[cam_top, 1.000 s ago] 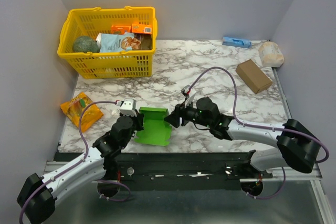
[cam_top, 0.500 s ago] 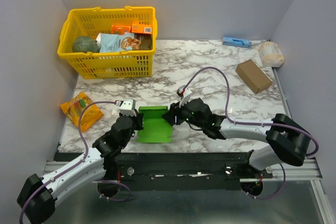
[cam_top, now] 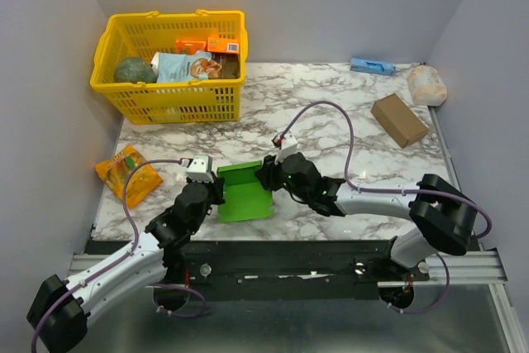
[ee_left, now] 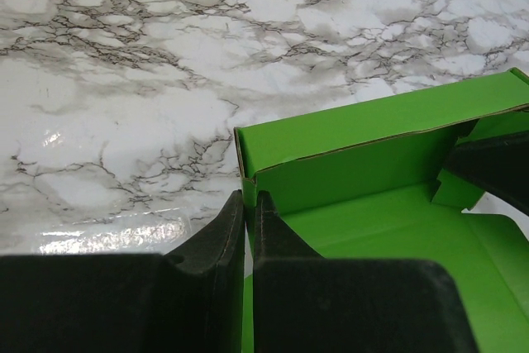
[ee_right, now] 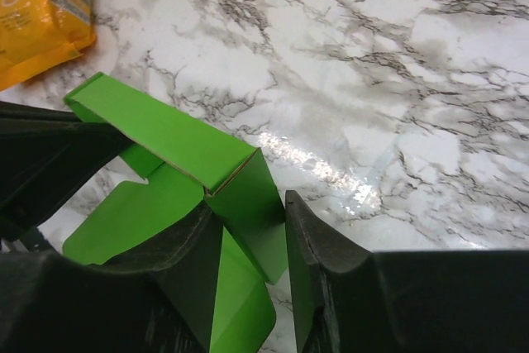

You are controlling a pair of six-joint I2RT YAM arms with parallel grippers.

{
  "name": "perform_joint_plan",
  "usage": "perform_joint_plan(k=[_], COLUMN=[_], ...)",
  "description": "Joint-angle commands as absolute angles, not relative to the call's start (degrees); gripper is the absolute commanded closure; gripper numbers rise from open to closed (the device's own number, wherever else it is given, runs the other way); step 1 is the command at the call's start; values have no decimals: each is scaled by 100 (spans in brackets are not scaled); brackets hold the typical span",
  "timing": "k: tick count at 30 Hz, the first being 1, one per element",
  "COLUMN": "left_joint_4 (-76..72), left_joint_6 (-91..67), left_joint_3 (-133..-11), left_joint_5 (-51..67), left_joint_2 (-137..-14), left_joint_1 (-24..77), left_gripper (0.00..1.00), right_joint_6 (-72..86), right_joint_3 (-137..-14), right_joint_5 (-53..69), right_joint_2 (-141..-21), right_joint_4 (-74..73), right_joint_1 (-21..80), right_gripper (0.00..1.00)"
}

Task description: Fold the paper box

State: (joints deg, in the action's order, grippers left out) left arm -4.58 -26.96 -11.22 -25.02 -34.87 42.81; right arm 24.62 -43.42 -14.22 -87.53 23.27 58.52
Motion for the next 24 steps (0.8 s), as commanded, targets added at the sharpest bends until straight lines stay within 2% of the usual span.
perform_joint_plan(k=[1, 12, 16, 24], left_joint_4=[-677, -642, -615, -598], left_joint_6=[-2689, -2742, -2777, -2848], left_joint_3=[-1116, -1134, -1195, -1397], left_joint_5=[-2250, -2373, -2495, -2707], left_joint_2=[-3358, -3401, -3533, -3989], left_joint_1=[4333, 4333, 4333, 4342], left_gripper=[100, 100, 100, 100], right_joint_6=[2812, 3296, 3261, 3129], right_joint_3=[-4658, -4922, -4869, -5123], right_joint_5=[-2363, -3093, -3190, -3804], right_joint_2=[-8929, -9027, -8991, -9079], right_joint_4=[1707, 826, 625, 27], right_joint_1=[5897, 5933, 5941, 6047], right_gripper=[60, 63, 69, 70])
